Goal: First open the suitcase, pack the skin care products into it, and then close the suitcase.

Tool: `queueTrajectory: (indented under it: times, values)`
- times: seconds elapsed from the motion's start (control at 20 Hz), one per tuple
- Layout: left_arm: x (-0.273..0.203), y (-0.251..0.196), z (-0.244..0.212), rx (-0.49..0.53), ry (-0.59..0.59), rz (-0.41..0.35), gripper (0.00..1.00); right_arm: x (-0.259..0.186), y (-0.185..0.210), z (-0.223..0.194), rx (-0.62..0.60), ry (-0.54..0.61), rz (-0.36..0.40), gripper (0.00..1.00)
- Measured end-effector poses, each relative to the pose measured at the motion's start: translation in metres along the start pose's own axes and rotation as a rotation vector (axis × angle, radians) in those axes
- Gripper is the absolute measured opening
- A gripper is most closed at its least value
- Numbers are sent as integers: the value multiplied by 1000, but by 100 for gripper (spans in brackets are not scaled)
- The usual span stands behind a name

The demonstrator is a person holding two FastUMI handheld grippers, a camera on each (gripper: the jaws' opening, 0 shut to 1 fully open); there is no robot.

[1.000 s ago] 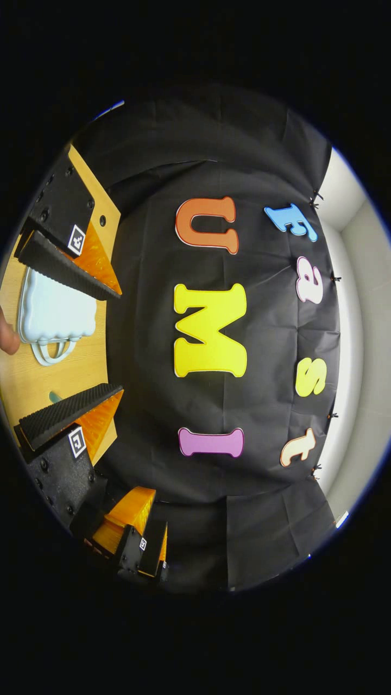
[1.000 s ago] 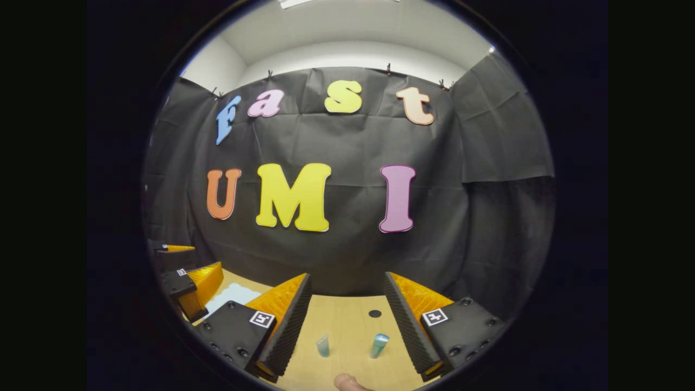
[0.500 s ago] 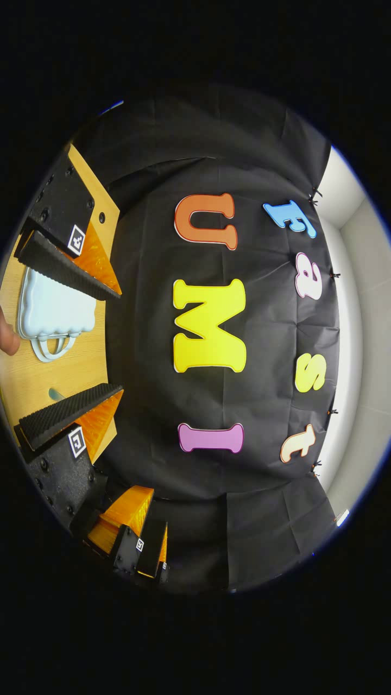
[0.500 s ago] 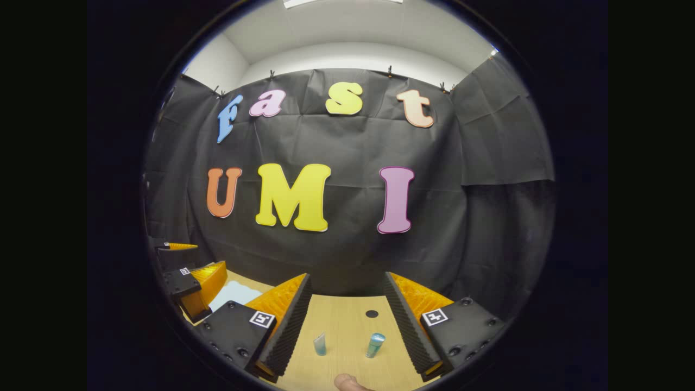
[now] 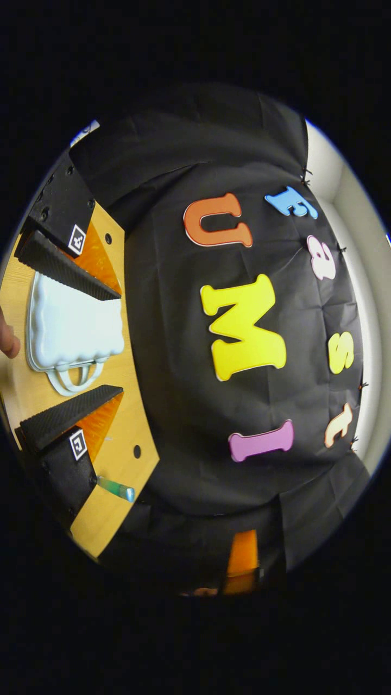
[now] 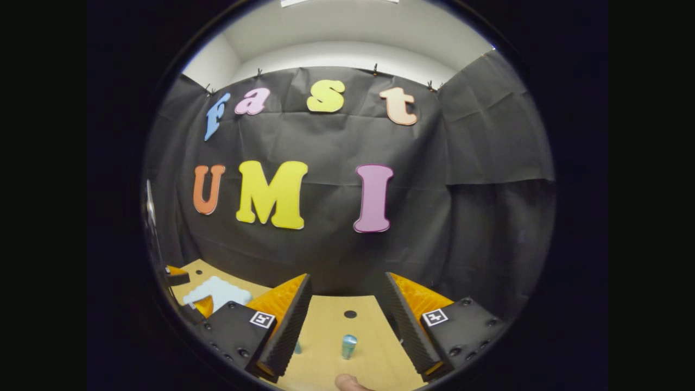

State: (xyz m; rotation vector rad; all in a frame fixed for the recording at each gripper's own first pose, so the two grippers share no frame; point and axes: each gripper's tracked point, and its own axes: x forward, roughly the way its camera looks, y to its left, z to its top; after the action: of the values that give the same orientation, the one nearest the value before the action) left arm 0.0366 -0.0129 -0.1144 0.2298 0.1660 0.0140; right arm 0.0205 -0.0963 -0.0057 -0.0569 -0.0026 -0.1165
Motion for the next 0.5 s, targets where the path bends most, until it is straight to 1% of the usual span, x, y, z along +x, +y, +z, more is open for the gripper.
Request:
queueTrajectory:
  times: [0.05,0.2,0.3,0.4,0.5]
  values:
    - [4,-6,-13,22,19,-4,100,3,-11,-3,-10,4,-15,80]
    - [16,-23,-46,98,68,-3,99,8,-35,-11,-13,25,-38,80]
    - [25,-35,-62,185,84,-6,99,14,-48,-16,2,35,-49,80]
    - [37,-50,-82,306,116,-21,99,22,-59,-27,14,55,-53,79]
    - [47,-56,-101,466,153,-24,99,29,-68,-36,28,68,-50,80]
